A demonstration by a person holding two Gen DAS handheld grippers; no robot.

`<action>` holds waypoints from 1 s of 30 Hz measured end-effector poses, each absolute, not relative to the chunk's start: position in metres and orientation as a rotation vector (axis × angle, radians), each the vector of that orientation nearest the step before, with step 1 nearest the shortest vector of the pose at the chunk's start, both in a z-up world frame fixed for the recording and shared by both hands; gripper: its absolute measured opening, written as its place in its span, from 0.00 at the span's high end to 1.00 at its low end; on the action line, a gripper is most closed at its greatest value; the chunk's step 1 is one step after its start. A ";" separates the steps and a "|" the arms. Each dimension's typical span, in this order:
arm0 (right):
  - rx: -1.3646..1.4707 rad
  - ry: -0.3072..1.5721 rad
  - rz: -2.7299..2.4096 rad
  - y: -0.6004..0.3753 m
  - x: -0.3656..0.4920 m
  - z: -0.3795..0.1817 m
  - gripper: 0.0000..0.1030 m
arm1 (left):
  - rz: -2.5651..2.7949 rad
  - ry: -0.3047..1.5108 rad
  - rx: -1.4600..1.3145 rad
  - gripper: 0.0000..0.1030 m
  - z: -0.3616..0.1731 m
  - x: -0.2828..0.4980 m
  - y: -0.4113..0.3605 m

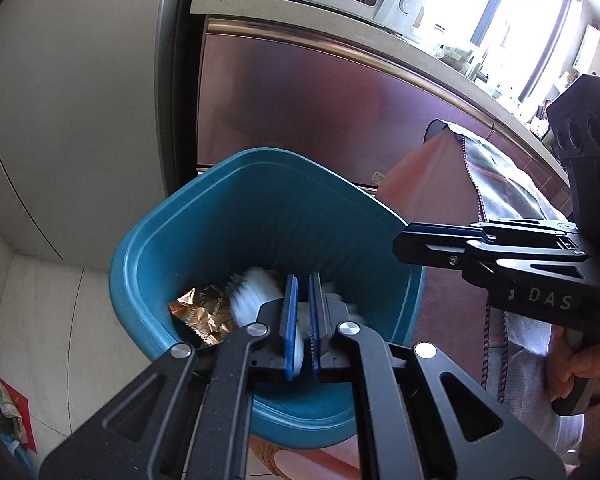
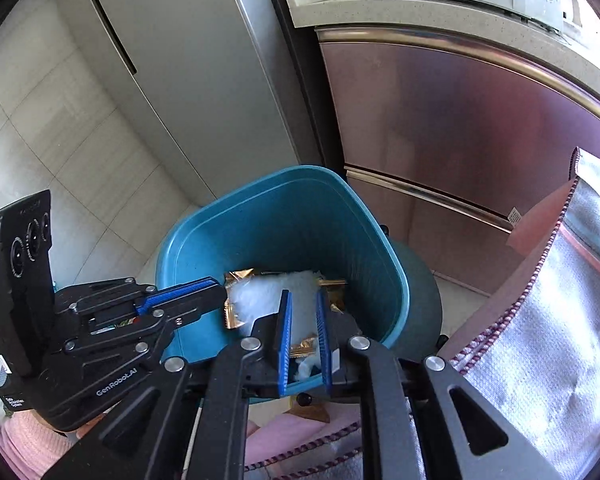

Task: Collect trash
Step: 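Carry the foam net and tissue to the teal bin and release, then return both tools to the table over the orange peels and tissue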

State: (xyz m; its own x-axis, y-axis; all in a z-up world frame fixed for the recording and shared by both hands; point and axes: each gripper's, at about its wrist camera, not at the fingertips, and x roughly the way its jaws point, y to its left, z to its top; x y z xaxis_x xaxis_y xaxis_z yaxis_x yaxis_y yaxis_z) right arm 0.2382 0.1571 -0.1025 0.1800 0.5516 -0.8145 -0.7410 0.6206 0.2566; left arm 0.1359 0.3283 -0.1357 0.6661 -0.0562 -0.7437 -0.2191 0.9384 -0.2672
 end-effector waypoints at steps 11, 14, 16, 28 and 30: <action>-0.126 0.945 0.949 0.106 0.218 -0.072 0.87 | 0.040 0.705 -0.290 0.82 -0.096 0.117 0.296; -0.097 0.884 0.956 0.077 0.205 -0.056 0.82 | 0.004 0.635 -0.260 0.72 -0.075 0.108 0.278; -0.081 0.847 0.944 0.057 0.197 -0.045 0.78 | -0.041 0.592 -0.247 0.64 -0.061 0.104 0.263; 0.077 0.720 0.688 -0.106 0.151 -0.018 0.62 | -0.375 0.555 -0.166 0.55 -0.038 0.124 0.125; 0.088 0.708 0.626 -0.131 0.146 -0.019 0.62 | -0.416 0.569 -0.155 0.55 -0.038 0.129 0.100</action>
